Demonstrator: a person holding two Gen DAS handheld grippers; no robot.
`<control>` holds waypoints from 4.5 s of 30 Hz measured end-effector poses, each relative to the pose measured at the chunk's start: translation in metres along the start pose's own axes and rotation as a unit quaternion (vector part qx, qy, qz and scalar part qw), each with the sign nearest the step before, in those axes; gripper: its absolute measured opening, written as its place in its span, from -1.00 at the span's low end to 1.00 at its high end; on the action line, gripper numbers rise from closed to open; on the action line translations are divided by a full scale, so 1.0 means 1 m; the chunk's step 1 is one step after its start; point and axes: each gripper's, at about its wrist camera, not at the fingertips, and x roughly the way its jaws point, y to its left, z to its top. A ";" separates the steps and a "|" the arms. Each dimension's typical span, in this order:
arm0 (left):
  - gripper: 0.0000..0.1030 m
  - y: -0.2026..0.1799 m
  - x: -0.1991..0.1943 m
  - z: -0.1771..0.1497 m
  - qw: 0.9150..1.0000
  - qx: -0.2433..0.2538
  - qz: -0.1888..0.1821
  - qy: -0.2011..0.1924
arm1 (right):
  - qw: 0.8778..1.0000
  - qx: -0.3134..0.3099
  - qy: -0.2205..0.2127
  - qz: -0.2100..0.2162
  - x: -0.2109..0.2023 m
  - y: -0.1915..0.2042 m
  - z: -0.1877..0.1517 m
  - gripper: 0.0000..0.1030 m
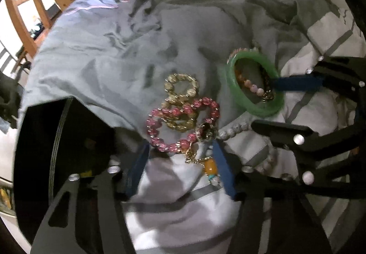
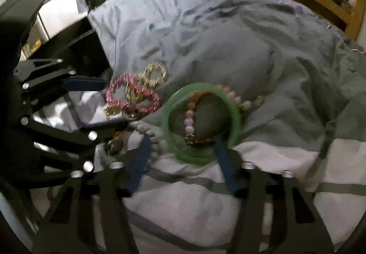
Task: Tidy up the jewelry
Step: 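Grasp the pink beaded bracelet with the left gripper while the right gripper grasps the white bead bracelet, then carry both bracelets over the black box and open both grippers to drop them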
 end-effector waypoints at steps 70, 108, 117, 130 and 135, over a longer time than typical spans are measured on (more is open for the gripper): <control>-0.85 0.054 -0.095 0.002 0.981 -0.122 -0.050 -0.141 | 0.962 0.134 -0.125 0.203 -0.038 -0.021 0.014 -0.83; -0.85 0.163 -0.168 -0.063 0.961 -0.208 -0.033 -0.179 | 0.956 0.055 -0.181 0.226 -0.101 0.094 0.102 -0.83; -0.85 0.196 -0.145 -0.082 0.955 -0.266 -0.015 -0.129 | 0.963 0.026 -0.146 0.226 -0.062 0.141 0.115 -0.83; -0.05 0.203 -0.147 -0.090 0.944 -0.299 0.000 -0.141 | 0.969 0.036 -0.092 0.227 -0.034 0.155 0.108 0.19; 0.63 0.201 -0.159 -0.089 0.935 -0.305 0.006 -0.180 | 0.973 0.062 -0.140 0.171 -0.067 0.133 0.107 0.80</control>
